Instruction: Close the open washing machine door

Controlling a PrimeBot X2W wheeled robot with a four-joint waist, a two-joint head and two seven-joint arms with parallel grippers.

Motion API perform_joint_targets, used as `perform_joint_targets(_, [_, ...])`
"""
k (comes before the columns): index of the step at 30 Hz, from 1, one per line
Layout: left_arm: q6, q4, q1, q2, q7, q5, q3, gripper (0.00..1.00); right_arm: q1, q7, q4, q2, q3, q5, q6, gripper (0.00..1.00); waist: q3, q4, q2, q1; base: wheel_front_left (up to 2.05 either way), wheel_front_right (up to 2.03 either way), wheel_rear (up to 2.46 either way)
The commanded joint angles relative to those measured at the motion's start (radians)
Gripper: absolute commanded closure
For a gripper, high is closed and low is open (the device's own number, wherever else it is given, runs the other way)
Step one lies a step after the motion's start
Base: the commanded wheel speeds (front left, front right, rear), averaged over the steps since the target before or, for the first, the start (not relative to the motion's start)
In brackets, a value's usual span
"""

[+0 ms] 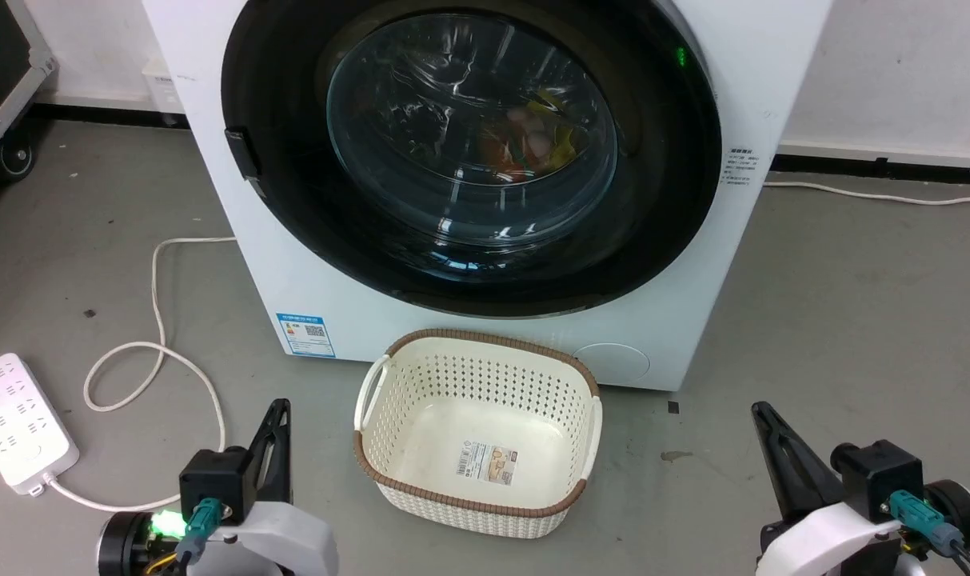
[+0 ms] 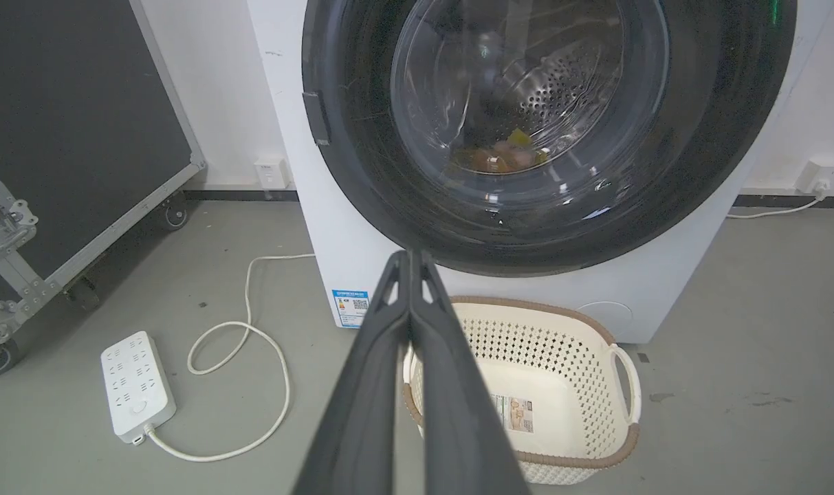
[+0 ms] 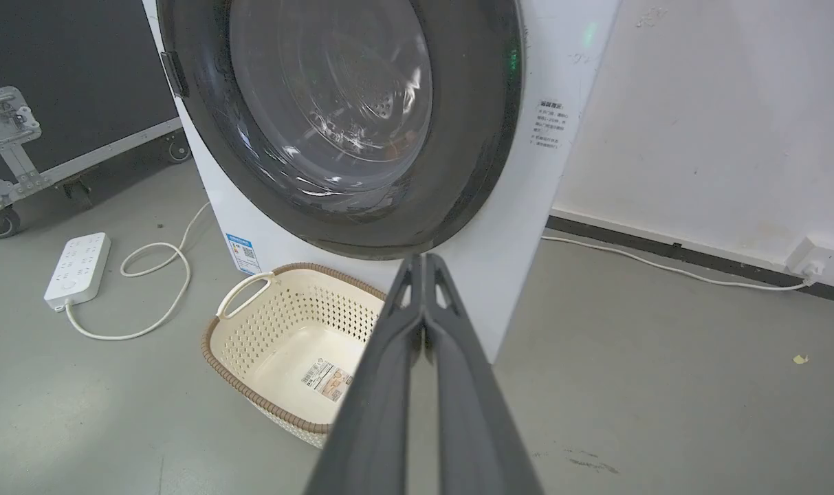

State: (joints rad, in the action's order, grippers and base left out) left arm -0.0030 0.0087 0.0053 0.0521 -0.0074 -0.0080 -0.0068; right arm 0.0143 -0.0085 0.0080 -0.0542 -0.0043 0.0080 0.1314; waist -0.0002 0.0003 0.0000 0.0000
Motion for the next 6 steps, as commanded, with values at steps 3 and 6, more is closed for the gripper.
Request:
perform_joint_targets(3, [0.003, -0.009, -0.005, -0.002, 0.007, 0.008, 0.007, 1.0, -0.014, 0.009, -0.008, 0.004, 0.004, -0.008, -0.001, 1.0, 0.0, 0.0, 0.0, 0.0, 0.0, 0.0, 0.0])
perform_joint_targets(6, [0.003, -0.009, -0.005, -0.002, 0.007, 0.008, 0.007, 1.0, -0.014, 0.009, -0.008, 0.004, 0.004, -0.008, -0.001, 1.0, 0.0, 0.0, 0.0, 0.0, 0.0, 0.0, 0.0])
